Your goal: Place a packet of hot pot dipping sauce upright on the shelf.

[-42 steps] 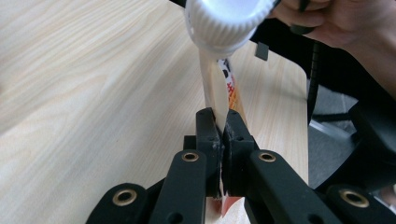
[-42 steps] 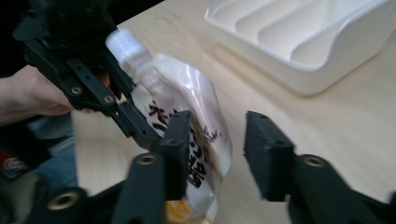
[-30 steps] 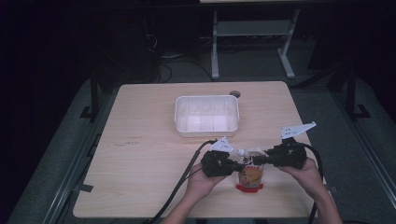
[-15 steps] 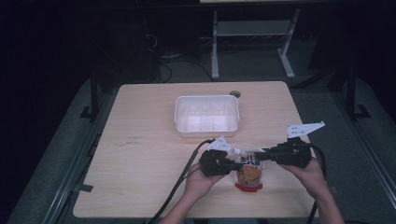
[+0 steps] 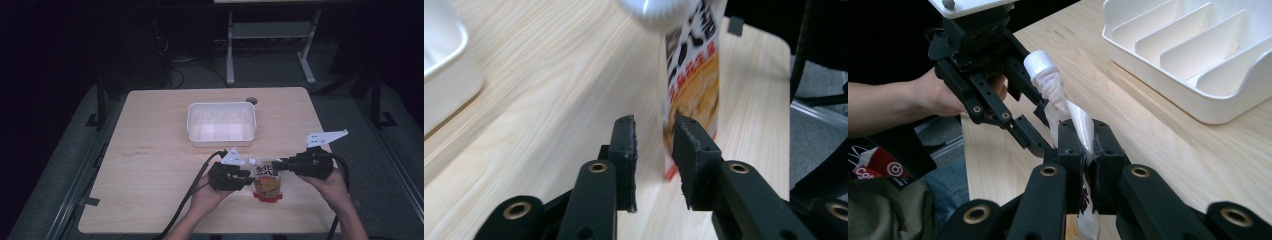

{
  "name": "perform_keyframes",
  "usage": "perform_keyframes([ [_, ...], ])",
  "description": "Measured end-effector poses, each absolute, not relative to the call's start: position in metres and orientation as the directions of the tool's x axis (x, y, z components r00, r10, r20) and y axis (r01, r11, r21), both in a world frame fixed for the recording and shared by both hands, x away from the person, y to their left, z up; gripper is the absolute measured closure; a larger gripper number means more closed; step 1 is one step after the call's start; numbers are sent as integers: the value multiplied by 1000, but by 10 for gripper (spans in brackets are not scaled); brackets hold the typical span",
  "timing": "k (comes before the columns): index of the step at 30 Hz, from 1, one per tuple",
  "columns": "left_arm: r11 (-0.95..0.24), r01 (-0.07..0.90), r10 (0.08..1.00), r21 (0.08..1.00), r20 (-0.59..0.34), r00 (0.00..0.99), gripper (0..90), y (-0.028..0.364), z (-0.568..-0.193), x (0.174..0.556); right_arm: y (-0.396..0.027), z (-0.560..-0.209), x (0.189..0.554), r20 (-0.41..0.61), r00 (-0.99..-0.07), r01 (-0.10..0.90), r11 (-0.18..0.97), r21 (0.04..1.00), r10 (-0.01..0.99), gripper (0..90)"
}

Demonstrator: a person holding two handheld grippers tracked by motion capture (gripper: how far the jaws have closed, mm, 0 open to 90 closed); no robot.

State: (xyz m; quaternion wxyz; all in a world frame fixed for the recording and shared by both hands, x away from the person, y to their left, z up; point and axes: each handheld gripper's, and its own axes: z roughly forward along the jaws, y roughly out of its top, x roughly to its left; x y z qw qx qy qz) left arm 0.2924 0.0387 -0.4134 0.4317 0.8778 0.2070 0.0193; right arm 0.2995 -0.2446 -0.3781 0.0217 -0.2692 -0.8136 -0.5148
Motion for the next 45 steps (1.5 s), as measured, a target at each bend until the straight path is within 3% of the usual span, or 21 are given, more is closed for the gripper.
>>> perform_keyframes([
  [12, -556, 345, 427, 756, -96, 899, 591, 84, -416, 280, -232, -362, 291, 259, -844, 448, 351, 822, 470, 858],
  [14, -545, 354, 455, 760, -87, 886, 549, 107, -418, 274, -230, -360, 289, 258, -831, 461, 349, 816, 493, 862],
  [25, -543, 370, 534, 754, -30, 845, 485, 163, -418, 260, -215, -337, 287, 251, -818, 459, 324, 827, 518, 865],
  [36, -501, 406, 604, 764, -27, 796, 450, 200, -421, 256, -188, -304, 307, 242, -793, 473, 314, 823, 560, 868],
  [45, -449, 440, 640, 778, -64, 766, 421, 215, -424, 259, -164, -277, 345, 196, -759, 486, 339, 806, 621, 869],
])
